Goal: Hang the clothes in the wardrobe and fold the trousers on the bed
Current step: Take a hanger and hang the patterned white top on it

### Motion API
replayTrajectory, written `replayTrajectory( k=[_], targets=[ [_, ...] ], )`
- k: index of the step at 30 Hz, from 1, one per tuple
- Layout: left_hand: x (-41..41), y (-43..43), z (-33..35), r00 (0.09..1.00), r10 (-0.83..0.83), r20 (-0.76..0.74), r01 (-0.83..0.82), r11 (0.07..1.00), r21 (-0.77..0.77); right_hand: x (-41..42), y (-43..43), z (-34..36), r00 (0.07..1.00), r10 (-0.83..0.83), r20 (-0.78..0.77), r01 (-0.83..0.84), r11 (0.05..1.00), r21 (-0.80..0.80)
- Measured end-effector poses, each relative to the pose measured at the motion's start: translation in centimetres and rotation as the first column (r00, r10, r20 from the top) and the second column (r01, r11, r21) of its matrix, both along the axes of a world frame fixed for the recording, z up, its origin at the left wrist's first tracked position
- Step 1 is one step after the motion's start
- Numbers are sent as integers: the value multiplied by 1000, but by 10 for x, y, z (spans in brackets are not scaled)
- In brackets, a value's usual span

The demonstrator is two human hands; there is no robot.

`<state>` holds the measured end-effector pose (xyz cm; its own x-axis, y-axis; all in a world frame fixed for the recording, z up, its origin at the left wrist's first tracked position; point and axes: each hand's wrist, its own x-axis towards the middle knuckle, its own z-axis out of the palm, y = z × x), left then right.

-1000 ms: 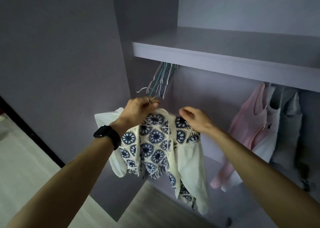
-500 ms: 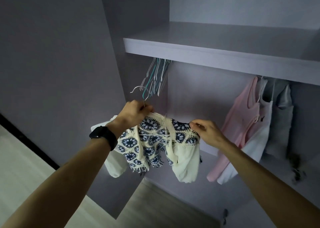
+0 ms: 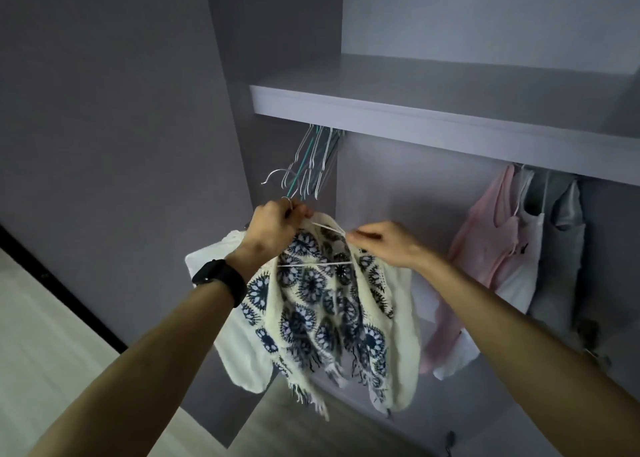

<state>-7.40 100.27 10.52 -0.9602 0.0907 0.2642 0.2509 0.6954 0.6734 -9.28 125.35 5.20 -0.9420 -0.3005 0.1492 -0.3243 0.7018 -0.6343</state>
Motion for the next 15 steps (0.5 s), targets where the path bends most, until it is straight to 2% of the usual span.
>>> replayTrajectory(
  k=[4, 7, 9, 12, 13, 15],
  targets=[
    [-2, 3, 1, 1000, 12, -21, -12, 1000, -13, 10, -10, -10, 949, 22, -313, -17, 1000, 20],
    [1, 4, 0, 996, 51, -80, -53, 998, -32, 16, -20, -18, 833, -13, -553, 71, 994, 84],
    [1, 5, 2, 990, 56, -132, -62, 997, -39, 19, -23, -18, 737, -96, -669, 177, 983, 54],
    [1, 13, 3, 984, 48, -171, -61, 996, -73, 27, -28, -15, 644, -261, -720, 280, 955, -96],
    [2, 17, 3, 984, 58, -169, -70, 996, -64, 30, -31, -15, 644, -281, -712, 276, 953, -126],
    [1, 21, 2, 988, 66, -142, -73, 996, -45, 38, -41, -18, 719, -219, -660, 185, 975, -122]
  ],
)
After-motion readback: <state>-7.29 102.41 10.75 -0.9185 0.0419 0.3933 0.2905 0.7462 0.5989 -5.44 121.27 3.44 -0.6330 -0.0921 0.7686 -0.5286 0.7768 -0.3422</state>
